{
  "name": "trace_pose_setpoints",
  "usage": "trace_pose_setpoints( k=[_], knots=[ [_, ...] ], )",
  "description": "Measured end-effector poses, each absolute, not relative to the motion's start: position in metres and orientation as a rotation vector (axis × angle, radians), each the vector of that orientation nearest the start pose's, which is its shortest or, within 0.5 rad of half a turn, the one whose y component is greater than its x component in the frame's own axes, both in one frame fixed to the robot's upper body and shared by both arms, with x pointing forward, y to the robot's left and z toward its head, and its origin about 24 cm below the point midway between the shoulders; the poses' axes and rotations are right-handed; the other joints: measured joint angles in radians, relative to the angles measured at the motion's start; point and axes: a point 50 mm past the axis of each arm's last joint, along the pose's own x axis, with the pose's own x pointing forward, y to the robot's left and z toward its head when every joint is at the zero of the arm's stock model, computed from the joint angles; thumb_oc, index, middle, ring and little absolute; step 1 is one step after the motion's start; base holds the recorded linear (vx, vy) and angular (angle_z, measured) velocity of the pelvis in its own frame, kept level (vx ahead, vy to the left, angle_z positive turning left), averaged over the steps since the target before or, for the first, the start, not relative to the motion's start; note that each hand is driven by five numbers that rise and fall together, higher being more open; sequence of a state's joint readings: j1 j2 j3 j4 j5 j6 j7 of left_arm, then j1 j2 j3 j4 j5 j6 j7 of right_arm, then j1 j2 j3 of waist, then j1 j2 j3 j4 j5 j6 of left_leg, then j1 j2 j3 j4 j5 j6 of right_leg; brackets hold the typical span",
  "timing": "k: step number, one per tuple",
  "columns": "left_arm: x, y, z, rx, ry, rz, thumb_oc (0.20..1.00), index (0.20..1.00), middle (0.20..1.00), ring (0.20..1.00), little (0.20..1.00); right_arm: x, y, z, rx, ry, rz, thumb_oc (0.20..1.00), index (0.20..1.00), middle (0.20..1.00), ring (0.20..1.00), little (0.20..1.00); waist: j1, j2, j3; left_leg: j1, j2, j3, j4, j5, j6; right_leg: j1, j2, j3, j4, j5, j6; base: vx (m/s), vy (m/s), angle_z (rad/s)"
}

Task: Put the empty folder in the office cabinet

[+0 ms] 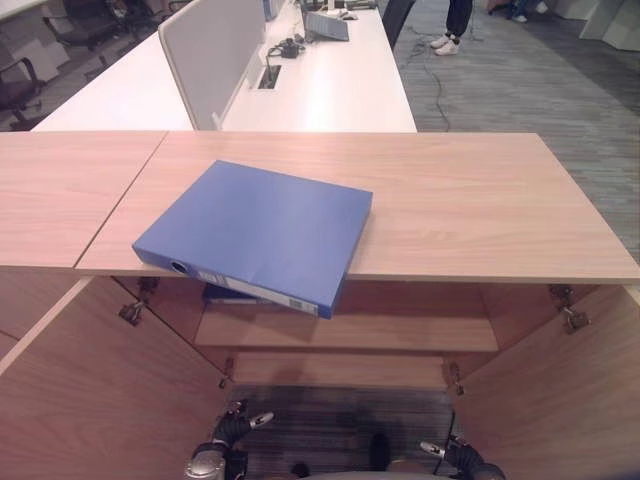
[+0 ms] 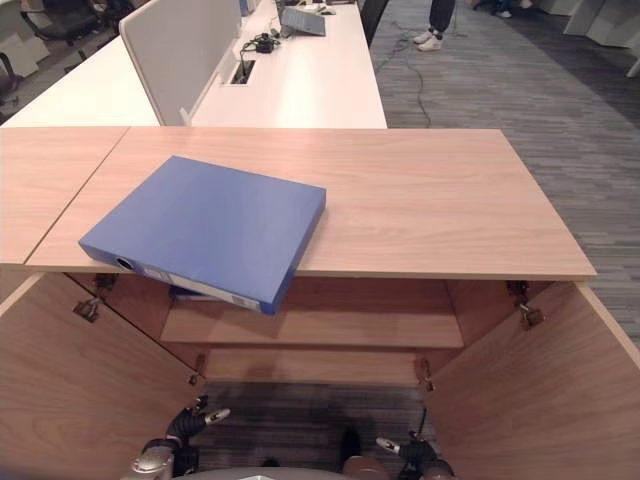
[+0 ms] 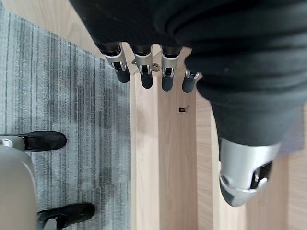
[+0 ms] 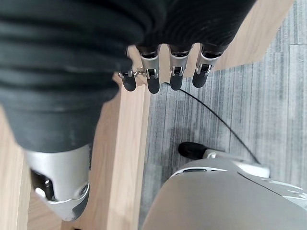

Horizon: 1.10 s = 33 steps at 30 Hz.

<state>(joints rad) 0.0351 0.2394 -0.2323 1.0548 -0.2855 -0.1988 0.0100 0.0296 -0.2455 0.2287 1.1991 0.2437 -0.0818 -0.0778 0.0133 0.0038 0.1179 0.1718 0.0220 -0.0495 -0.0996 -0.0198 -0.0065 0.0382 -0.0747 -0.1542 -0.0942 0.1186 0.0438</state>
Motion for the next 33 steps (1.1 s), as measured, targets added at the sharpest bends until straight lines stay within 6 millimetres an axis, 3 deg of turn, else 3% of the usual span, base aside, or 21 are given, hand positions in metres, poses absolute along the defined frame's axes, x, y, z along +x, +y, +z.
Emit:
trace_pose_setpoints(
  k=[8, 18, 22, 24, 26, 27, 28, 30, 32, 33],
  knots=[
    [0.140, 0.210, -0.136, 0.081, 0.829, 0.062, 1.000, 1.000, 1.000, 1.000, 1.000, 0.086, -0.232, -0.160, -0.186, 1.153, -0.165, 1.000, 1.000, 1.000, 1.000, 1.000, 0.015, 0.005, -0.005, -0.003, 0.004, -0.043, 0.000, 0.004, -0.007, 0.014, 0.001, -0.030, 0.000, -0.003, -0.002, -0.03, -0.079, 0.14],
    [0.139, 0.210, -0.137, 0.086, 0.833, 0.072, 1.000, 1.000, 1.000, 1.000, 1.000, 0.091, -0.233, -0.158, -0.192, 1.130, -0.159, 1.000, 1.000, 1.000, 1.000, 1.000, 0.027, 0.015, -0.001, -0.010, 0.011, -0.096, 0.000, 0.008, -0.014, 0.034, 0.002, -0.081, 0.000, -0.014, -0.012, -0.02, -0.082, 0.16],
    [0.144, 0.210, -0.135, 0.087, 0.824, 0.071, 1.000, 1.000, 1.000, 1.000, 1.000, 0.101, -0.233, -0.156, -0.198, 1.099, -0.152, 1.000, 1.000, 1.000, 1.000, 1.000, 0.026, 0.025, 0.036, -0.050, 0.000, -0.097, 0.080, 0.008, -0.046, 0.032, -0.002, -0.083, 0.000, -0.022, -0.004, -0.14, -0.033, 0.08],
    [0.157, 0.207, -0.131, 0.090, 0.789, 0.056, 1.000, 1.000, 1.000, 1.000, 1.000, 0.109, -0.237, -0.153, -0.210, 1.077, -0.155, 1.000, 1.000, 1.000, 1.000, 1.000, 0.025, 0.019, 0.074, -0.095, -0.010, -0.086, 0.141, 0.004, -0.058, 0.023, -0.013, -0.092, 0.006, -0.018, -0.015, -0.18, 0.027, 0.22],
    [0.158, 0.206, -0.130, 0.088, 0.783, 0.054, 1.000, 1.000, 1.000, 1.000, 1.000, 0.113, -0.243, -0.150, -0.224, 1.064, -0.163, 1.000, 1.000, 1.000, 1.000, 1.000, 0.021, 0.021, 0.081, -0.112, -0.009, -0.063, 0.154, 0.002, -0.064, 0.017, -0.015, -0.095, 0.006, -0.014, -0.020, -0.12, 0.083, 0.07],
    [0.158, 0.206, -0.130, 0.087, 0.782, 0.053, 1.000, 1.000, 1.000, 1.000, 1.000, 0.114, -0.245, -0.149, -0.230, 1.061, -0.165, 1.000, 1.000, 1.000, 1.000, 1.000, 0.017, 0.008, 0.086, -0.110, -0.008, -0.045, 0.167, -0.015, -0.071, 0.011, -0.023, -0.107, 0.001, -0.001, -0.038, -0.08, 0.076, 0.14],
    [0.162, 0.205, -0.128, 0.087, 0.772, 0.050, 1.000, 1.000, 1.000, 1.000, 1.000, 0.116, -0.248, -0.148, -0.236, 1.053, -0.168, 1.000, 1.000, 1.000, 1.000, 1.000, 0.007, 0.005, 0.094, -0.134, -0.001, -0.002, 0.241, -0.047, -0.050, 0.007, -0.036, -0.119, 0.013, -0.006, -0.041, -0.04, 0.147, 0.15],
    [0.165, 0.204, -0.127, 0.087, 0.763, 0.046, 1.000, 1.000, 1.000, 1.000, 1.000, 0.115, -0.253, -0.146, -0.242, 1.049, -0.180, 1.000, 1.000, 1.000, 1.000, 1.000, -0.019, -0.016, 0.103, -0.142, 0.023, 0.049, 0.379, -0.101, -0.050, -0.014, -0.077, -0.123, 0.069, -0.028, -0.025, -0.02, 0.171, 0.14],
    [0.164, 0.201, -0.128, 0.079, 0.766, 0.042, 1.000, 1.000, 1.000, 1.000, 1.000, 0.115, -0.256, -0.145, -0.251, 1.046, -0.179, 1.000, 1.000, 1.000, 1.000, 1.000, -0.037, 0.003, 0.088, -0.107, 0.056, 0.066, 0.323, -0.127, -0.040, -0.042, -0.078, -0.107, 0.109, -0.040, -0.009, -0.06, 0.134, -0.07],
    [0.166, 0.205, -0.126, 0.088, 0.760, 0.047, 1.000, 1.000, 1.000, 1.000, 1.000, 0.114, -0.253, -0.147, -0.240, 1.056, -0.181, 1.000, 1.000, 1.000, 1.000, 1.000, -0.043, 0.000, 0.083, -0.070, 0.039, 0.070, 0.226, -0.131, -0.042, -0.067, -0.094, -0.081, 0.132, -0.031, 0.012, -0.06, 0.142, -0.27]
  ],
)
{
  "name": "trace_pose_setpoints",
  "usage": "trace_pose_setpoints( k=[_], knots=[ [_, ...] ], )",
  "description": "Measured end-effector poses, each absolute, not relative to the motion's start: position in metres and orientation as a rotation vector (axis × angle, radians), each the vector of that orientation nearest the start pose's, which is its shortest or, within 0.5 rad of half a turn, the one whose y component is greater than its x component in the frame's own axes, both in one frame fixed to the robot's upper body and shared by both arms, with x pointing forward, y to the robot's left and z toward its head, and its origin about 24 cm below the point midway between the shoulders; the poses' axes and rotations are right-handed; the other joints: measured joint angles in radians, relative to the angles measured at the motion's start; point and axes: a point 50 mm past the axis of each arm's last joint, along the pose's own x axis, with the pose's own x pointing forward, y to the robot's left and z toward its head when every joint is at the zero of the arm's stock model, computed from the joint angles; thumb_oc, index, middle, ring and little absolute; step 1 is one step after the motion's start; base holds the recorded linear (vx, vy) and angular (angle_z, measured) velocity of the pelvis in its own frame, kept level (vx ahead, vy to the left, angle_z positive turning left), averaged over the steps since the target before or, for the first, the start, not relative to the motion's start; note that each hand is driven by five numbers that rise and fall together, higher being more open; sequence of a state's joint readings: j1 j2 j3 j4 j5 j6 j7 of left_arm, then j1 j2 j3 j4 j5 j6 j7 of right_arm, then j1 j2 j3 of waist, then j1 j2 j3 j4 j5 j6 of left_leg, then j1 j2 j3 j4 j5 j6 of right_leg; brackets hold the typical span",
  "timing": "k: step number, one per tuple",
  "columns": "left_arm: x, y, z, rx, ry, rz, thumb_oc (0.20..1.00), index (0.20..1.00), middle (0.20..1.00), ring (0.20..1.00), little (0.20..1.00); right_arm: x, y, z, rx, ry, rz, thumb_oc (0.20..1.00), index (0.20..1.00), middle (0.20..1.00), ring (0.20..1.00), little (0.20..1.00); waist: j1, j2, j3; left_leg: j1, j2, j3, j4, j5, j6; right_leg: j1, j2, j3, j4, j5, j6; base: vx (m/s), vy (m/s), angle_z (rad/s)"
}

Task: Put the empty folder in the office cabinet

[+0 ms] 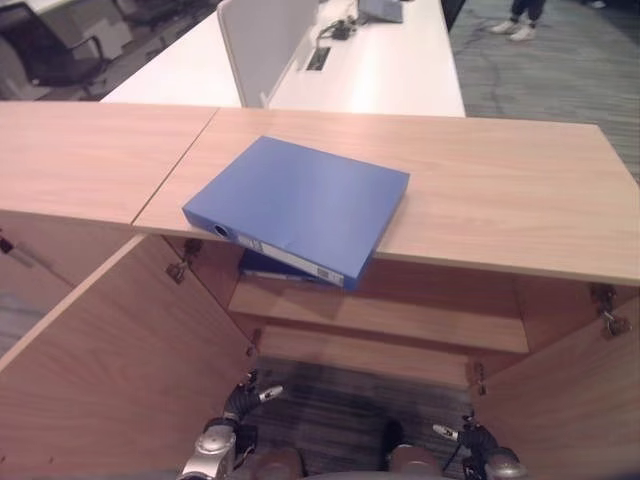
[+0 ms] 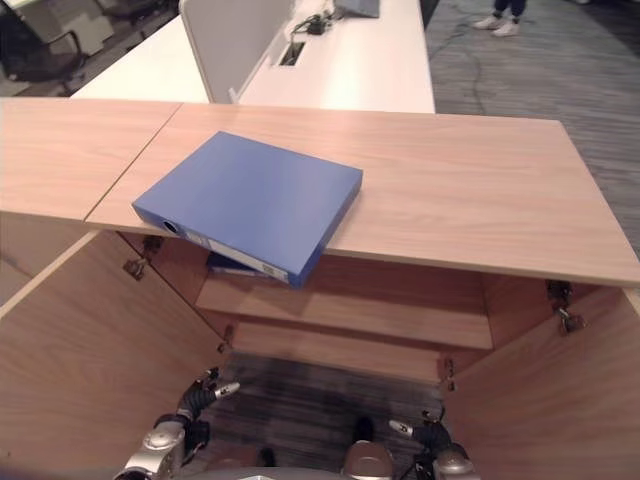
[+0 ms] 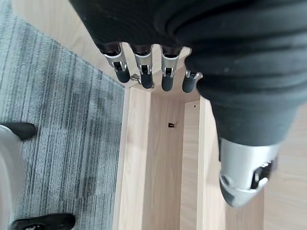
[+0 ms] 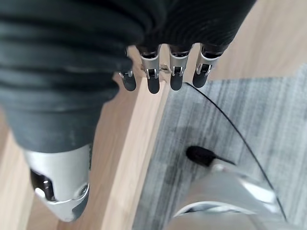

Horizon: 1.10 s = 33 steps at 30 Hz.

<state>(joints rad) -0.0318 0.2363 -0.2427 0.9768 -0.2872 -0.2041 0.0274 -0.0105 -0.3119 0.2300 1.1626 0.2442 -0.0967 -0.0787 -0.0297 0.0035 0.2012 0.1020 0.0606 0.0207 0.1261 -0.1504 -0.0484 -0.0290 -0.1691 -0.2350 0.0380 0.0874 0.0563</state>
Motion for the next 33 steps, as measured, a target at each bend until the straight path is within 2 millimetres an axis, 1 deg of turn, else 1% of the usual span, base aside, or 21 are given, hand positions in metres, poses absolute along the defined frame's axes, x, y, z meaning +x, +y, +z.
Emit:
trace_pose_setpoints(
  k=[2, 4, 5, 6, 7, 9, 10, 11, 12, 13, 14, 15, 16, 18, 19, 21, 22, 24, 27, 29, 33],
  knots=[
    [0.165, 0.210, -0.126, 0.101, 0.762, 0.054, 1.000, 1.000, 1.000, 1.000, 1.000, 0.107, -0.244, -0.151, -0.219, 1.073, -0.163, 1.000, 1.000, 1.000, 1.000, 1.000, 0.006, -0.020, -0.007, 0.017, -0.018, 0.022, -0.058, 0.034, 0.022, -0.007, -0.016, 0.033, -0.013, 0.007, 0.014, -0.05, 0.140, -0.25],
    [0.160, 0.217, -0.126, 0.117, 0.772, 0.062, 1.000, 1.000, 1.000, 1.000, 1.000, 0.097, -0.235, -0.156, -0.192, 1.100, -0.156, 1.000, 1.000, 1.000, 1.000, 1.000, 0.011, -0.051, -0.027, 0.032, -0.042, 0.032, -0.091, 0.052, 0.035, -0.008, -0.022, 0.035, -0.014, 0.010, 0.016, -0.09, 0.138, -0.16],
    [0.157, 0.222, -0.126, 0.127, 0.779, 0.067, 1.000, 1.000, 1.000, 1.000, 1.000, 0.096, -0.230, -0.157, -0.180, 1.104, -0.151, 1.000, 1.000, 1.000, 1.000, 1.000, 0.013, -0.067, -0.038, 0.046, -0.054, 0.037, -0.106, 0.059, 0.037, -0.016, -0.032, 0.045, -0.012, 0.032, 0.038, -0.08, 0.091, -0.29],
    [0.149, 0.228, -0.128, 0.139, 0.802, 0.077, 1.000, 1.000, 1.000, 1.000, 1.000, 0.095, -0.222, -0.159, -0.161, 1.105, -0.141, 1.000, 1.000, 1.000, 1.000, 1.000, 0.013, -0.080, -0.046, 0.053, -0.060, 0.051, -0.122, 0.075, 0.033, -0.026, -0.033, 0.064, -0.002, 0.051, 0.048, -0.15, 0.122, -0.35],
    [0.143, 0.231, -0.130, 0.146, 0.816, 0.082, 1.000, 1.000, 1.000, 1.000, 1.000, 0.097, -0.216, -0.160, -0.148, 1.101, -0.129, 1.000, 1.000, 1.000, 1.000, 1.000, 0.012, -0.082, -0.047, 0.061, -0.061, 0.064, -0.145, 0.085, 0.039, -0.044, -0.037, 0.071, 0.014, 0.064, 0.066, -0.11, 0.078, -0.31],
    [0.141, 0.231, -0.131, 0.144, 0.827, 0.078, 1.000, 1.000, 1.000, 1.000, 1.000, 0.100, -0.215, -0.159, -0.146, 1.098, -0.123, 1.000, 1.000, 1.000, 1.000, 1.000, 0.013, -0.075, -0.043, 0.061, -0.064, 0.074, -0.158, 0.093, 0.045, -0.068, -0.037, 0.082, 0.040, 0.086, 0.088, -0.29, 0.113, -0.15],
    [0.141, 0.231, -0.131, 0.146, 0.830, 0.077, 1.000, 1.000, 1.000, 1.000, 1.000, 0.104, -0.215, -0.159, -0.146, 1.093, -0.124, 1.000, 1.000, 1.000, 1.000, 1.000, 0.011, -0.067, -0.038, 0.044, -0.066, 0.077, -0.140, 0.099, 0.049, -0.082, -0.036, 0.094, 0.039, 0.118, 0.105, -0.31, 0.085, -0.17],
    [0.144, 0.229, -0.131, 0.146, 0.826, 0.067, 1.000, 1.000, 1.000, 1.000, 1.000, 0.111, -0.217, -0.157, -0.149, 1.078, -0.129, 1.000, 1.000, 1.000, 1.000, 1.000, 0.011, -0.047, -0.030, 0.028, -0.050, 0.086, -0.129, 0.095, 0.055, -0.085, -0.021, 0.117, 0.008, 0.174, 0.163, -0.13, 0.010, -0.12],
    [0.147, 0.226, -0.131, 0.139, 0.821, 0.063, 1.000, 1.000, 1.000, 1.000, 1.000, 0.119, -0.224, -0.153, -0.164, 1.055, -0.135, 1.000, 1.000, 1.000, 1.000, 1.000, 0.014, -0.019, -0.015, 0.019, -0.027, 0.093, -0.132, 0.105, 0.067, -0.087, -0.018, 0.124, 0.027, 0.168, 0.193, -0.15, 0.001, 0.00],
    [0.149, 0.224, -0.131, 0.133, 0.821, 0.063, 1.000, 1.000, 1.000, 1.000, 1.000, 0.121, -0.227, -0.152, -0.172, 1.052, -0.141, 1.000, 1.000, 1.000, 1.000, 1.000, 0.011, 0.002, -0.011, 0.013, -0.015, 0.087, -0.138, 0.116, 0.068, -0.098, -0.015, 0.124, 0.108, 0.097, 0.169, -0.09, -0.023, 0.30],
    [0.152, 0.222, -0.130, 0.146, 0.810, 0.048, 1.000, 1.000, 1.000, 1.000, 1.000, 0.120, -0.233, -0.151, -0.184, 1.051, -0.150, 1.000, 1.000, 1.000, 1.000, 1.000, 0.026, 0.027, -0.018, 0.020, 0.004, 0.069, -0.148, 0.130, 0.065, -0.093, -0.018, 0.119, 0.320, -0.049, 0.137, -0.04, -0.044, 0.24],
    [0.151, 0.225, -0.130, 0.153, 0.813, 0.049, 1.000, 1.000, 1.000, 1.000, 1.000, 0.121, -0.233, -0.150, -0.182, 1.046, -0.149, 1.000, 1.000, 1.000, 1.000, 1.000, 0.040, 0.029, -0.024, 0.022, 0.004, 0.073, -0.155, 0.131, 0.064, -0.064, -0.031, 0.116, 0.341, -0.087, 0.144, 0.01, -0.060, 0.06],
    [0.142, 0.230, -0.133, 0.165, 0.843, 0.059, 1.000, 1.000, 1.000, 1.000, 1.000, 0.126, -0.229, -0.149, -0.176, 1.030, -0.142, 1.000, 1.000, 1.000, 1.000, 1.000, 0.052, 0.016, -0.033, 0.032, -0.002, 0.079, -0.165, 0.138, 0.053, 0.011, -0.054, 0.110, 0.302, -0.135, 0.155, 0.03, -0.072, -0.20],
    [0.134, 0.234, -0.135, 0.171, 0.865, 0.067, 1.000, 1.000, 1.000, 1.000, 1.000, 0.128, -0.225, -0.149, -0.165, 1.018, -0.132, 1.000, 1.000, 1.000, 1.000, 1.000, 0.072, -0.007, -0.054, 0.047, -0.014, 0.084, -0.190, 0.149, 0.035, 0.114, -0.056, 0.103, 0.111, -0.136, 0.140, 0.03, -0.097, -0.23],
    [0.130, 0.234, -0.137, 0.171, 0.876, 0.069, 1.000, 1.000, 1.000, 1.000, 1.000, 0.130, -0.223, -0.149, -0.161, 1.011, -0.128, 1.000, 1.000, 1.000, 1.000, 1.000, 0.071, -0.010, -0.059, 0.052, -0.015, 0.085, -0.206, 0.159, 0.021, 0.149, -0.051, 0.091, 0.046, -0.144, 0.116, 0.00, -0.079, -0.16],
    [0.126, 0.229, -0.139, 0.151, 0.885, 0.067, 1.000, 1.000, 1.000, 1.000, 1.000, 0.128, -0.224, -0.149, -0.163, 1.015, -0.129, 1.000, 1.000, 1.000, 1.000, 1.000, 0.072, 0.004, -0.068, 0.053, -0.002, 0.091, -0.216, 0.170, 0.004, 0.196, -0.035, 0.082, -0.056, -0.137, 0.114, 0.00, -0.080, -0.10],
    [0.125, 0.221, -0.141, 0.133, 0.888, 0.057, 1.000, 1.000, 1.000, 1.000, 1.000, 0.125, -0.225, -0.150, -0.167, 1.022, -0.130, 1.000, 1.000, 1.000, 1.000, 1.000, 0.069, 0.008, -0.073, 0.050, 0.011, 0.094, -0.216, 0.177, -0.005, 0.215, -0.014, 0.083, -0.105, -0.138, 0.113, -0.01, -0.162, -0.09],
    [0.126, 0.216, -0.142, 0.116, 0.882, 0.054, 1.000, 1.000, 1.000, 1.000, 1.000, 0.114, -0.229, -0.152, -0.177, 1.049, -0.134, 1.000, 1.000, 1.000, 1.000, 1.000, 0.067, 0.017, -0.089, 0.050, 0.034, 0.093, -0.216, 0.186, -0.022, 0.224, 0.013, 0.089, -0.126, -0.127, 0.103, -0.01, -0.152, -0.07],
    [0.131, 0.214, -0.139, 0.112, 0.861, 0.048, 1.000, 1.000, 1.000, 1.000, 1.000, 0.104, -0.232, -0.154, -0.181, 1.074, -0.143, 1.000, 1.000, 1.000, 1.000, 1.000, 0.064, 0.011, -0.102, 0.051, 0.059, 0.093, -0.216, 0.194, -0.034, 0.222, 0.033, 0.095, -0.128, -0.126, 0.096, 0.00, -0.078, -0.07],
    [0.134, 0.213, -0.137, 0.110, 0.845, 0.044, 1.000, 1.000, 1.000, 1.000, 1.000, 0.101, -0.234, -0.154, -0.183, 1.080, -0.147, 1.000, 1.000, 1.000, 1.000, 1.000, 0.067, 0.008, -0.105, 0.051, 0.066, 0.096, -0.217, 0.196, -0.048, 0.219, 0.040, 0.105, -0.131, -0.124, 0.092, -0.02, -0.068, -0.11],
    [0.135, 0.212, -0.137, 0.110, 0.841, 0.043, 1.000, 1.000, 1.000, 1.000, 1.000, 0.092, -0.235, -0.156, -0.181, 1.100, -0.152, 1.000, 1.000, 1.000, 1.000, 1.000, 0.065, -0.006, -0.113, 0.045, 0.067, 0.106, -0.217, 0.197, -0.049, 0.206, 0.037, 0.113, -0.132, -0.116, 0.083, -0.01, -0.055, -0.08]
  ],
)
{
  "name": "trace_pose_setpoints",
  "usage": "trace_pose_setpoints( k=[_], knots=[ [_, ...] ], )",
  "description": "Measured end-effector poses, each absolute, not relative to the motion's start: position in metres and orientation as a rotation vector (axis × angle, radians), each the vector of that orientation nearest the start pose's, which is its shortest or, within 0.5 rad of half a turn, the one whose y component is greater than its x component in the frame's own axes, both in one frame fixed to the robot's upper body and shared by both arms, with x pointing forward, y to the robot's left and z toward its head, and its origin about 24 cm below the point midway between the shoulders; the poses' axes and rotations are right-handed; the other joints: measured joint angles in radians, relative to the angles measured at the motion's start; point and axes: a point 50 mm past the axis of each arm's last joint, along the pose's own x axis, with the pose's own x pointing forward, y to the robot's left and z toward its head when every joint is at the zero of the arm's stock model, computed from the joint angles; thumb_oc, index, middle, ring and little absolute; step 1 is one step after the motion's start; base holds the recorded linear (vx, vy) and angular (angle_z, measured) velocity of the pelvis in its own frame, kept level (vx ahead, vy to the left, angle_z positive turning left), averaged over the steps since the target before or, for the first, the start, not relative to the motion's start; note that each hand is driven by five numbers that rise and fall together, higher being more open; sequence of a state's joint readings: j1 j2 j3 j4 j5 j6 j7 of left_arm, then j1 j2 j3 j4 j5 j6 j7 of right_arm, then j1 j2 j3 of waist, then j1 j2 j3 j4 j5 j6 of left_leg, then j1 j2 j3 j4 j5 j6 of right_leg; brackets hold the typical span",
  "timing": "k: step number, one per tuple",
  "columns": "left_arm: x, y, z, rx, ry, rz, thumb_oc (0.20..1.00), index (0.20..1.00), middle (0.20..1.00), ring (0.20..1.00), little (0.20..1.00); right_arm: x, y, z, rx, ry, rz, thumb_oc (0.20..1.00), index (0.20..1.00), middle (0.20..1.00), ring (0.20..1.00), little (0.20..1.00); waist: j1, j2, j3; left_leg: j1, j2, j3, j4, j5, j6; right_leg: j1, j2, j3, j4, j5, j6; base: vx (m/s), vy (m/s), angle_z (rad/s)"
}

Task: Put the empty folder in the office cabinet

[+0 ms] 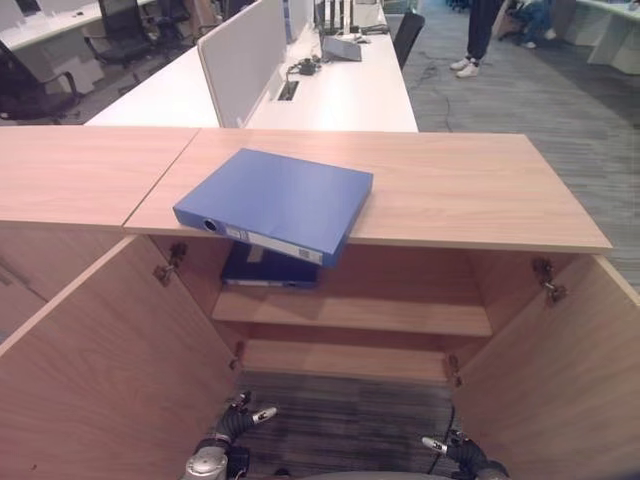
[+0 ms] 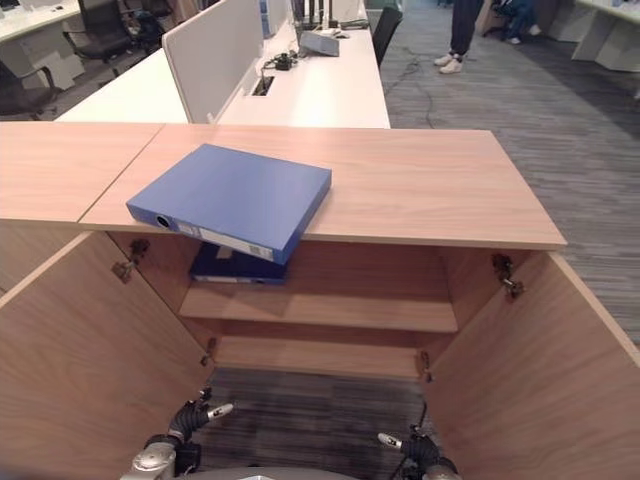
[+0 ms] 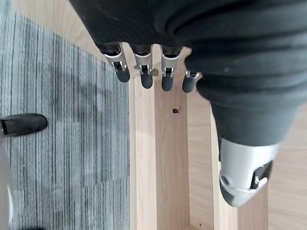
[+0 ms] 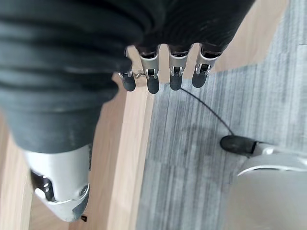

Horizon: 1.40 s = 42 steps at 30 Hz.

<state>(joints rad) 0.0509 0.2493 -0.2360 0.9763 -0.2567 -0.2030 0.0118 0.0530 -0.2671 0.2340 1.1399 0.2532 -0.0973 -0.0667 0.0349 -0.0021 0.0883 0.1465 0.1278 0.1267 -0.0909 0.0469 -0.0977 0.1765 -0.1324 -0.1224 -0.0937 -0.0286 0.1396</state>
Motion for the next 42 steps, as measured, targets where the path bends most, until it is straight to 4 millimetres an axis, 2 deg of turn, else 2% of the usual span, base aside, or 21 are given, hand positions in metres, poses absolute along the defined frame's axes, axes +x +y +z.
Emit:
trace_pose_setpoints(
  k=[6, 10, 13, 16, 19, 20, 23, 24, 30, 31, 37, 42],
  knots=[
    [0.142, 0.213, -0.129, 0.122, 0.786, 0.042, 1.000, 1.000, 1.000, 1.000, 1.000, 0.083, -0.235, -0.158, -0.178, 1.123, -0.158, 1.000, 1.000, 1.000, 1.000, 1.000, 0.000, 0.009, 0.002, -0.001, -0.008, -0.004, -0.005, 0.004, 0.003, 0.001, -0.008, -0.003, 0.000, 0.009, 0.000, -0.01, -0.019, 0.01],
    [0.165, 0.218, -0.097, 0.240, 0.579, 0.017, 1.000, 1.000, 1.000, 1.000, 1.000, 0.084, -0.239, -0.156, -0.166, 1.112, -0.194, 1.000, 1.000, 1.000, 1.000, 1.000, 0.002, 0.028, 0.013, -0.001, -0.009, -0.027, 0.000, 0.008, 0.001, 0.016, -0.008, -0.030, 0.000, 0.010, 0.003, 0.00, -0.014, 0.16],
    [0.182, 0.222, -0.059, 0.364, 0.352, 0.061, 1.000, 1.000, 1.000, 1.000, 1.000, 0.080, -0.240, -0.156, -0.176, 1.105, -0.218, 1.000, 1.000, 1.000, 1.000, 1.000, 0.022, 0.030, 0.016, -0.002, -0.008, -0.045, 0.000, 0.012, -0.001, 0.026, -0.005, -0.046, -0.001, 0.008, 0.003, 0.03, -0.033, 0.19],
    [0.189, 0.224, -0.040, 0.412, 0.235, 0.112, 1.000, 1.000, 1.000, 1.000, 1.000, 0.076, -0.238, -0.157, -0.181, 1.105, -0.225, 1.000, 1.000, 1.000, 1.000, 1.000, 0.035, 0.029, 0.014, 0.000, -0.009, -0.059, 0.000, 0.012, -0.002, 0.036, -0.005, -0.056, 0.000, 0.003, 0.002, 0.03, -0.027, 0.13],
    [0.189, 0.231, -0.022, 0.483, 0.147, 0.174, 1.000, 1.000, 1.000, 1.000, 1.000, 0.077, -0.235, -0.158, -0.177, 1.103, -0.224, 1.000, 1.000, 1.000, 1.000, 1.000, 0.039, 0.021, 0.013, 0.000, -0.008, -0.062, 0.000, 0.012, -0.002, 0.038, -0.003, -0.058, -0.001, 0.001, 0.000, 0.05, -0.037, 0.04],
    [0.191, 0.231, -0.006, 0.514, 0.068, 0.194, 1.000, 1.000, 1.000, 1.000, 1.000, 0.074, -0.234, -0.159, -0.175, 1.112, -0.225, 1.000, 1.000, 1.000, 1.000, 1.000, 0.045, 0.013, 0.014, 0.000, -0.008, -0.064, 0.000, 0.013, -0.003, 0.039, -0.003, -0.059, -0.001, 0.001, 0.000, 0.02, -0.024, 0.03],
    [0.197, 0.234, 0.015, 0.595, -0.049, 0.214, 1.000, 1.000, 1.000, 1.000, 1.000, 0.067, -0.234, -0.160, -0.175, 1.131, -0.227, 1.000, 1.000, 1.000, 1.000, 1.000, 0.057, 0.004, 0.007, 0.000, -0.009, -0.065, 0.000, 0.013, -0.003, 0.040, -0.003, -0.060, -0.001, 0.001, -0.001, 0.01, -0.011, 0.02],
    [0.203, 0.237, 0.029, 0.663, -0.119, 0.203, 1.000, 1.000, 1.000, 1.000, 1.000, 0.068, -0.231, -0.160, -0.169, 1.130, -0.223, 1.000, 1.000, 1.000, 1.000, 1.000, 0.058, -0.003, 0.002, 0.000, -0.008, -0.068, 0.000, 0.014, -0.004, 0.041, -0.002, -0.063, -0.001, 0.001, 0.000, 0.02, -0.014, 0.05],
    [0.222, 0.240, 0.075, 0.894, -0.354, 0.175, 1.000, 1.000, 1.000, 1.000, 1.000, 0.071, -0.223, -0.162, -0.162, 1.127, -0.183, 1.000, 1.000, 1.000, 1.000, 1.000, 0.056, -0.005, 0.000, 0.002, -0.008, -0.067, -0.008, 0.014, -0.004, 0.041, -0.003, -0.060, -0.001, 0.001, -0.001, 0.02, -0.004, -0.01],
    [0.227, 0.240, 0.091, 0.977, -0.438, 0.165, 1.000, 1.000, 1.000, 1.000, 1.000, 0.070, -0.222, -0.162, -0.169, 1.130, -0.168, 1.000, 1.000, 1.000, 1.000, 1.000, 0.054, -0.005, -0.001, 0.002, -0.008, -0.063, -0.009, 0.014, -0.005, 0.040, -0.004, -0.057, -0.001, 0.001, -0.001, 0.02, 0.000, -0.07],
    [0.245, 0.235, 0.129, 1.190, -0.649, 0.148, 1.000, 1.000, 1.000, 1.000, 1.000, 0.070, -0.221, -0.162, -0.170, 1.132, -0.138, 1.000, 1.000, 1.000, 1.000, 1.000, 0.030, 0.000, -0.011, 0.003, -0.009, -0.056, -0.008, 0.015, -0.004, 0.036, -0.004, -0.050, -0.001, 0.002, 0.001, 0.02, 0.003, -0.04],
    [0.258, 0.217, 0.147, 1.321, -0.810, 0.087, 1.000, 1.000, 1.000, 1.000, 1.000, 0.069, -0.224, -0.162, -0.190, 1.134, -0.112, 1.000, 1.000, 1.000, 1.000, 1.000, 0.003, 0.008, -0.024, 0.006, -0.009, -0.045, -0.009, 0.015, -0.004, 0.033, -0.005, -0.039, -0.001, 0.004, 0.002, 0.01, 0.007, -0.05]
  ],
)
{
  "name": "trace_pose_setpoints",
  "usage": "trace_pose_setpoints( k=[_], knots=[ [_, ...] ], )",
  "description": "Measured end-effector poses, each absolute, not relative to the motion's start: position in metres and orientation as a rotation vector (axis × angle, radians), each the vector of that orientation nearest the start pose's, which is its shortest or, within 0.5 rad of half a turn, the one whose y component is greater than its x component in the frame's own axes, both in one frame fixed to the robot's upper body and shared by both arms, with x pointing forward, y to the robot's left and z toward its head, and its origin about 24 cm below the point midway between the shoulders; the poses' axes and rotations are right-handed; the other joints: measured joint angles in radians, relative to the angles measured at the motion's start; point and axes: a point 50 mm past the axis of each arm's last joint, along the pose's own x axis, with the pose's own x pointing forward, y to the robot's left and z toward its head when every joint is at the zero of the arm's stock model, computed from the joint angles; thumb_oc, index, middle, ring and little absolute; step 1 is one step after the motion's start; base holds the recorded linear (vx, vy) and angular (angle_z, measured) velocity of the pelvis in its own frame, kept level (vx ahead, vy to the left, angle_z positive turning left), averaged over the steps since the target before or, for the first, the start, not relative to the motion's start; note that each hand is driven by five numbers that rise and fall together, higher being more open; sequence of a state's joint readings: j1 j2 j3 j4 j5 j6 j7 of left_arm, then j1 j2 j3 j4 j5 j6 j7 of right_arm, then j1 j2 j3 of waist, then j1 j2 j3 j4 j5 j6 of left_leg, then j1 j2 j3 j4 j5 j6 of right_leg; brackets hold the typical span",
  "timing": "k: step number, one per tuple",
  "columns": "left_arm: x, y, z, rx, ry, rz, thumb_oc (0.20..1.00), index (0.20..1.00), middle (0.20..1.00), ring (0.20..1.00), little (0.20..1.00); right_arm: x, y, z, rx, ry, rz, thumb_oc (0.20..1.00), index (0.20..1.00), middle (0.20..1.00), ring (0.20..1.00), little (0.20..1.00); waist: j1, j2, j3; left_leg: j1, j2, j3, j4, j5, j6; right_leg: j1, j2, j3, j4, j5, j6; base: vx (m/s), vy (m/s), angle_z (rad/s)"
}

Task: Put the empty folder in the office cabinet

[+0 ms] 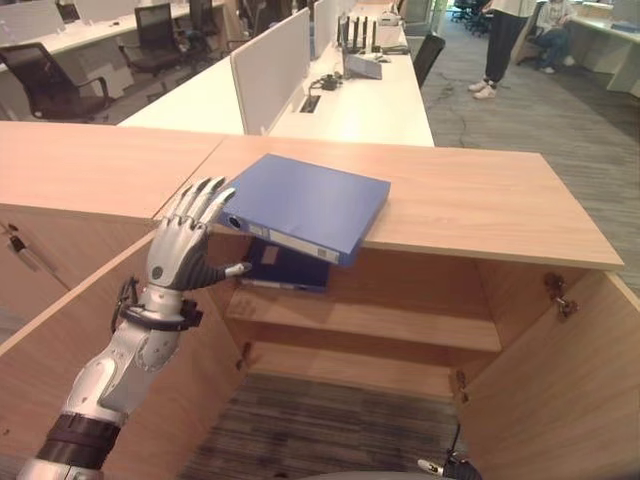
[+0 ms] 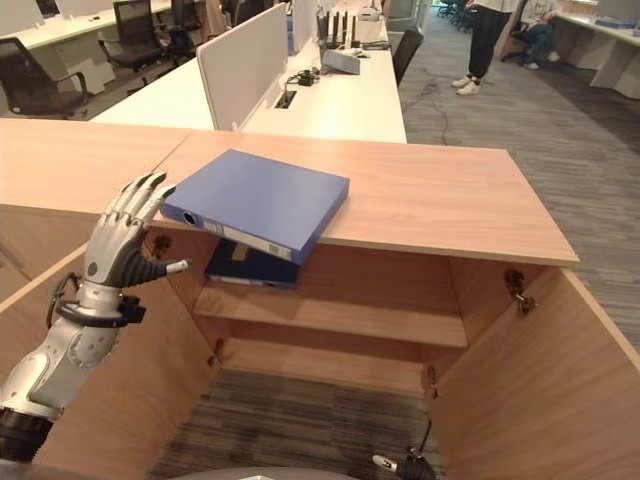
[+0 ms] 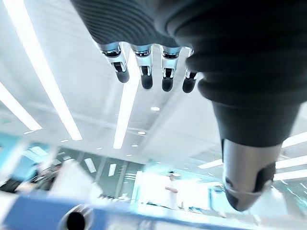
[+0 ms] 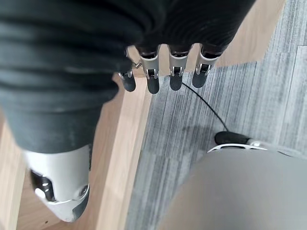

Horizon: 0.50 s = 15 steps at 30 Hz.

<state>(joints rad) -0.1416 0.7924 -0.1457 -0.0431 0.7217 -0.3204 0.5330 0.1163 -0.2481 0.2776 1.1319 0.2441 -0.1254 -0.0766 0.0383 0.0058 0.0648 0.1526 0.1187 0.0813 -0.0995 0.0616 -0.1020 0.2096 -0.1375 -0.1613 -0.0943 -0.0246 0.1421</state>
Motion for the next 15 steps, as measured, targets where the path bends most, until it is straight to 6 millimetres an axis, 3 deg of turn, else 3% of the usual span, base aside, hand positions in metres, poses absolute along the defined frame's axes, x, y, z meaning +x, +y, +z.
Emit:
trace_pose_setpoints(
  k=[8, 11, 15],
  knots=[
    [0.273, 0.186, 0.155, 1.489, -0.962, -0.099, 1.000, 1.000, 1.000, 1.000, 1.000, 0.069, -0.227, -0.161, -0.192, 1.131, -0.106, 1.000, 1.000, 1.000, 1.000, 1.000, -0.035, 0.018, -0.018, 0.003, 0.001, 0.027, 0.000, 0.000, 0.000, -0.013, 0.002, 0.021, 0.000, 0.010, 0.007, 0.01, 0.011, -0.11],
    [0.277, 0.176, 0.144, 1.500, -0.952, -0.168, 1.000, 1.000, 1.000, 1.000, 1.000, 0.072, -0.227, -0.160, -0.191, 1.123, -0.105, 1.000, 1.000, 1.000, 1.000, 1.000, -0.056, 0.019, -0.020, 0.004, 0.001, 0.043, 0.000, -0.001, -0.001, -0.022, 0.002, 0.039, 0.000, 0.013, 0.005, 0.01, 0.014, -0.14],
    [0.280, 0.179, 0.123, 1.536, -0.848, -0.246, 1.000, 1.000, 1.000, 1.000, 1.000, 0.070, -0.227, -0.160, -0.189, 1.126, -0.109, 1.000, 1.000, 1.000, 1.000, 1.000, -0.084, 0.020, -0.019, 0.004, 0.002, 0.062, 0.000, 0.000, 0.000, -0.034, -0.001, 0.053, 0.000, 0.021, 0.002, -0.01, 0.019, -0.13]
  ],
)
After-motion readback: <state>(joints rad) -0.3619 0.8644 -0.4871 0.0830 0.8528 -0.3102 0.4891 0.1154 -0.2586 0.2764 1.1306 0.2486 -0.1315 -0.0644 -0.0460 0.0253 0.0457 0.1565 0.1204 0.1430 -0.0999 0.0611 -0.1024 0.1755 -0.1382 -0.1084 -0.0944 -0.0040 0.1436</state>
